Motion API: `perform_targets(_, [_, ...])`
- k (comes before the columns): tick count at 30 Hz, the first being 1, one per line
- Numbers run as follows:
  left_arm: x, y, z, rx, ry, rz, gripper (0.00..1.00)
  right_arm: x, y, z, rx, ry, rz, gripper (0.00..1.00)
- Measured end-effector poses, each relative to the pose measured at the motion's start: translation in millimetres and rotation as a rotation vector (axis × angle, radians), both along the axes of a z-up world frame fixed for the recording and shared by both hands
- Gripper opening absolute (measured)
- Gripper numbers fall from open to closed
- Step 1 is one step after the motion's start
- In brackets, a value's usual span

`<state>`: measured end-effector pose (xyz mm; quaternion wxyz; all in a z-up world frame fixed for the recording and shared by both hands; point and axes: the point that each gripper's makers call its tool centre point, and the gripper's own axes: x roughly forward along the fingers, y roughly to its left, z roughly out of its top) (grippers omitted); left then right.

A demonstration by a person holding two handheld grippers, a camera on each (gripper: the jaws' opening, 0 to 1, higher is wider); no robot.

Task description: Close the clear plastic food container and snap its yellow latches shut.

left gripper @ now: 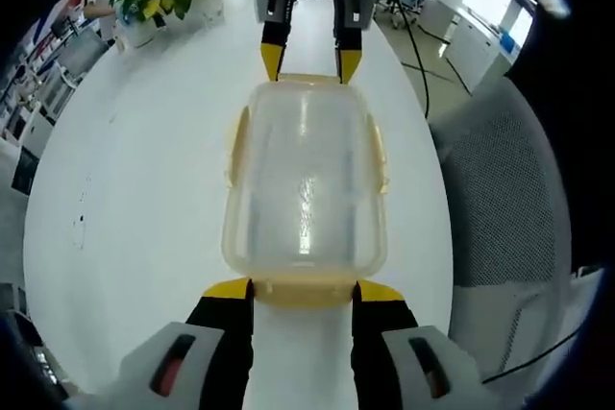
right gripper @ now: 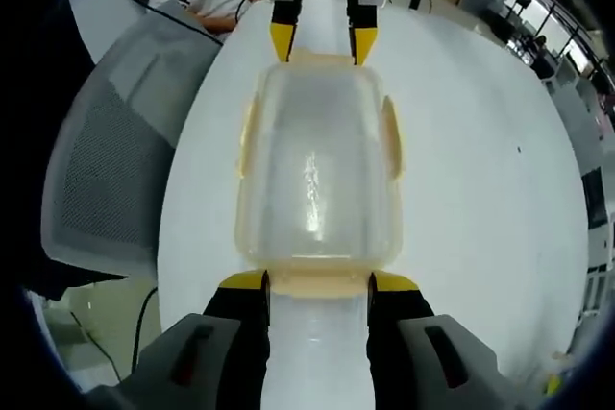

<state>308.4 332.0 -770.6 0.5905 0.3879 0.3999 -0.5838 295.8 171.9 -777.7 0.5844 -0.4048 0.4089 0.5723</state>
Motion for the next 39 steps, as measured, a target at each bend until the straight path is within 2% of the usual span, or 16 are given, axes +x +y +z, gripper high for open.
perform_targets(10, [-4.6,-21,-3.8,-0.022,0.006,0.01,0.34,-3,-21,-3.1,-0.008,0.004,0.006,0.36])
perform_targets(25, [-0.1,-39,-9.9,-0.028,0.023,0.0,0.34,-2,-39,-6.4,-0.013,0.001,-0.019,0.36])
perform_targets(39, [1.1,-53,-12.2,-0.041,0.013,-0.001,0.34,-5,-54,-9.7,-0.004,-0.004,-0.043,0.36])
